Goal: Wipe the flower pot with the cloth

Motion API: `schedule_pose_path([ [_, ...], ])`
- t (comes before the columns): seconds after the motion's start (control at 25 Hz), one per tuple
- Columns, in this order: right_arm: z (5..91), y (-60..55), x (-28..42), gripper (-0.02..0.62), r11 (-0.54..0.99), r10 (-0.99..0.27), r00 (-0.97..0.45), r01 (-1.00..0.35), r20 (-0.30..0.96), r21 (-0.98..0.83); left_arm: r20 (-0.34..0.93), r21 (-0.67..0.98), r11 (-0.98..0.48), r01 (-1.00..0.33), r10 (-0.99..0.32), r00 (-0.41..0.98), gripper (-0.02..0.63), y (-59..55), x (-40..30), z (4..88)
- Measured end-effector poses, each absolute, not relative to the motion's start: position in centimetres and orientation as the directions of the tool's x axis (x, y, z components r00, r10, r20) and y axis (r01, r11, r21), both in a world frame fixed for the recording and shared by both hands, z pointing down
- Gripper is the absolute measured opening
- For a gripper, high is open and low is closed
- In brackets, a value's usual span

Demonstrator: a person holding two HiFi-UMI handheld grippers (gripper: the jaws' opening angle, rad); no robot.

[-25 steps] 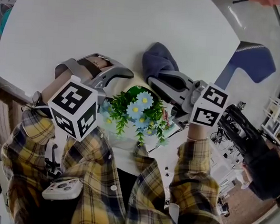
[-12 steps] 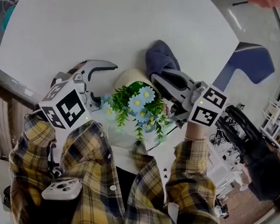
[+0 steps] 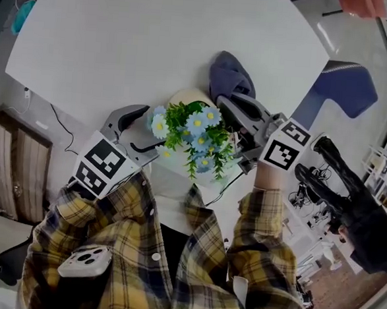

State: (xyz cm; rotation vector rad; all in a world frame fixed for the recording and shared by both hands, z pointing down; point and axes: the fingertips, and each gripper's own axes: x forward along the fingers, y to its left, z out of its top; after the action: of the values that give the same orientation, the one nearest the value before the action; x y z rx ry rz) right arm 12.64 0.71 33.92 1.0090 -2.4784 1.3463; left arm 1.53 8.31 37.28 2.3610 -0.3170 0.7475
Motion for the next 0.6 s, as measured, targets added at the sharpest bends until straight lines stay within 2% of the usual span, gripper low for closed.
schedule_pose_path([
  [0.2,35.3,0.0,13.1,0.029,0.333,-0.53,-0.737,-0.636,0.42,-0.696,0.613,0.423,-0.783,-0.457,-0.125,0.78,0.374,10.6,3.8,39.0],
  [0.44,35.4,0.3,13.3,0.029,0.294,-0.581,-0.699,-0.657,0.416,-0.694,0.573,0.389,-0.713,-0.583,-0.309,0.759,0.376,11.0,6.4,38.4],
  [0.6,35.3,0.5,13.8,0.029,0.278,-0.594,-0.69,-0.658,0.414,-0.7,0.557,0.365,-0.694,-0.621,-0.371,0.743,0.377,10.4,7.2,38.1],
])
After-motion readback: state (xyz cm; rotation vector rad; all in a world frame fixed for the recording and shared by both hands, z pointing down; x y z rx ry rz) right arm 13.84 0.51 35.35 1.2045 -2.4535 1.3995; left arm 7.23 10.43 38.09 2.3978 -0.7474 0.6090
